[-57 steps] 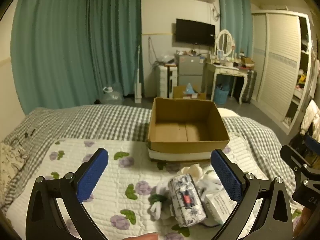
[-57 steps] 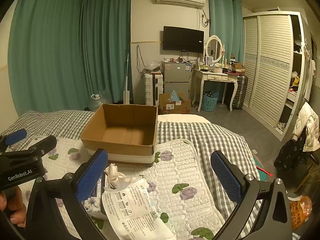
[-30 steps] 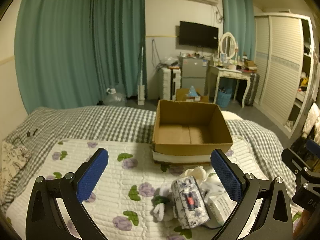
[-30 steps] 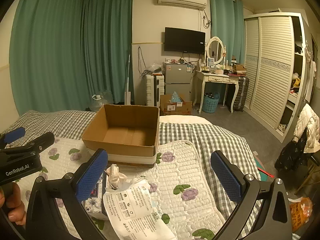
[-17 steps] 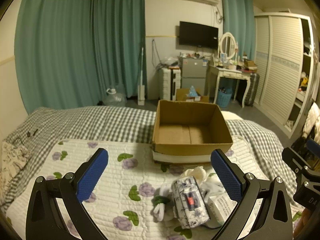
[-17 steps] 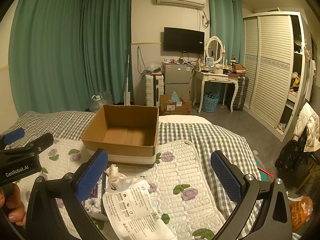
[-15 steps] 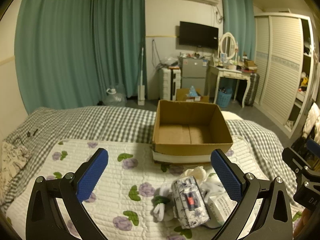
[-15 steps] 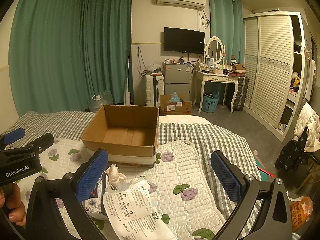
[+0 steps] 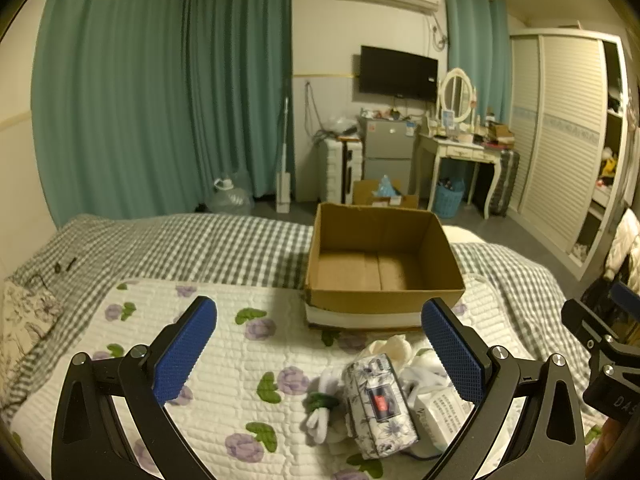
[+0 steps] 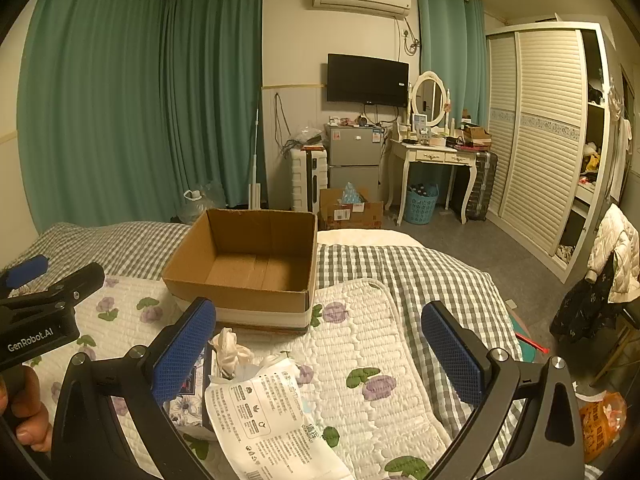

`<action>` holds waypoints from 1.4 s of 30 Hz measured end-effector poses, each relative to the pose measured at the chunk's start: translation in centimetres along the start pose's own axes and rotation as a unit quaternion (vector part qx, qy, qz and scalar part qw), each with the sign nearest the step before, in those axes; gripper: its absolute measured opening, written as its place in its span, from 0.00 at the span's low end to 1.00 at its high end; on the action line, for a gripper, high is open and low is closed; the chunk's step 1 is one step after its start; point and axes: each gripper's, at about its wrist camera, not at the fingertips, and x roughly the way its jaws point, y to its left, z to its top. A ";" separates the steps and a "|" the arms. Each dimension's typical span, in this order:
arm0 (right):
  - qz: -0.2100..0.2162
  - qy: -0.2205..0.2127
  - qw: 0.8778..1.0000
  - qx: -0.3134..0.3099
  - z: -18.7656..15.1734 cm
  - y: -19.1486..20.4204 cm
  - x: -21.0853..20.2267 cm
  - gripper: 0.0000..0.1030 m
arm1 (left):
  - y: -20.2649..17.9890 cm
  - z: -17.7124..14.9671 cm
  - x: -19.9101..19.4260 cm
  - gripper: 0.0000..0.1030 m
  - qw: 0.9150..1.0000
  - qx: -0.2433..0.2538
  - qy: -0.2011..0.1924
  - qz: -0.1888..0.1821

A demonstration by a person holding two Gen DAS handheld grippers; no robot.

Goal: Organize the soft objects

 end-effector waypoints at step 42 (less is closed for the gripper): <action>0.010 -0.002 1.000 -0.012 -0.2 0.5 0.2 1.00 | 0.4 0.2 0.1 1.00 1.000 0.012 -0.010 0.004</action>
